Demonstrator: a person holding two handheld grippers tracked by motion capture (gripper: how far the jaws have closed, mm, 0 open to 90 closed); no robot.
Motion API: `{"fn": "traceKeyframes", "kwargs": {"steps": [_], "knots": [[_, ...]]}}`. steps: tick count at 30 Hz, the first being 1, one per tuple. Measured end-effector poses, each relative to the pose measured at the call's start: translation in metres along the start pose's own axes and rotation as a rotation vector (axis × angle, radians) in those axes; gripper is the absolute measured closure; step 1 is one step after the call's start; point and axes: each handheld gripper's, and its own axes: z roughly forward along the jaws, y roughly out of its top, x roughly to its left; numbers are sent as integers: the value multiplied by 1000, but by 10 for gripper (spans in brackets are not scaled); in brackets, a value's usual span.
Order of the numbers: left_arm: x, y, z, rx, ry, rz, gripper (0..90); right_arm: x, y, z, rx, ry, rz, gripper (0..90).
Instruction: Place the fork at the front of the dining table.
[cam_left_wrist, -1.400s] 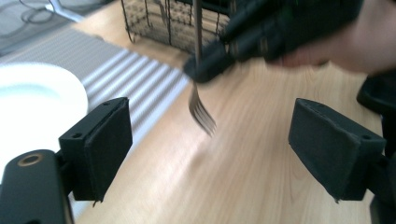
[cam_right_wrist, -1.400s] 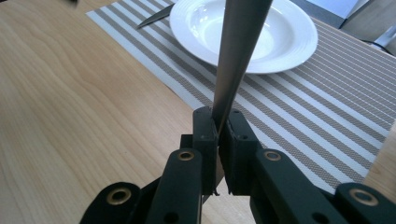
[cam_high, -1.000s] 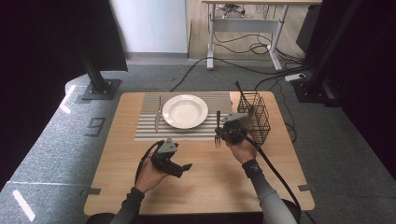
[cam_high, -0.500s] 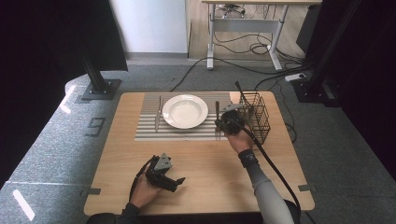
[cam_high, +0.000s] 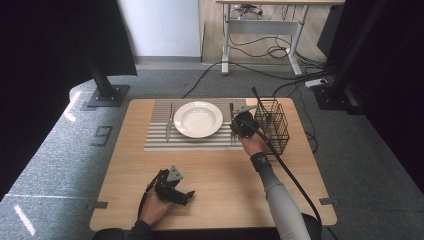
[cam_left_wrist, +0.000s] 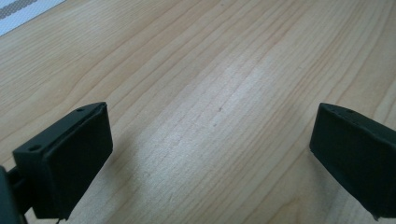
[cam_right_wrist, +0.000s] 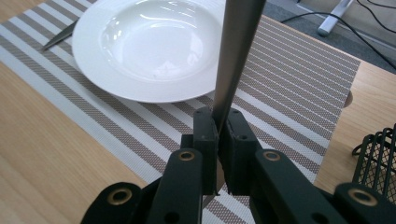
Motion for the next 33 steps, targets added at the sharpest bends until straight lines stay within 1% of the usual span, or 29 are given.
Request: {"fn": "traceKeyframes", "kwargs": {"steps": [2,4,8,10,15,18,20,23,28,33], "knots": [[1,0,2,26,1,-9,0,-2,1,5,9,-7,6,843],[2,0,2,28,1,-19,0,-4,1,10,24,-17,10,843],[2,0,2,30,-6,-18,0,-6,1,22,55,-38,13,843],[3,0,2,32,-9,-20,0,-5,1,29,70,-48,3,843],[3,0,2,33,-10,-16,0,-6,2,42,86,-66,4,844],[3,0,3,31,-10,-18,0,-8,3,45,92,-74,15,851],[3,0,3,31,-13,-16,0,-13,4,51,108,-95,26,852],[3,1,3,31,-15,-12,0,-17,4,56,110,-96,48,855],[3,1,2,32,-17,-9,0,-19,4,65,115,-105,68,855],[2,0,3,32,-18,-10,0,-23,4,76,130,-121,78,855]]}}
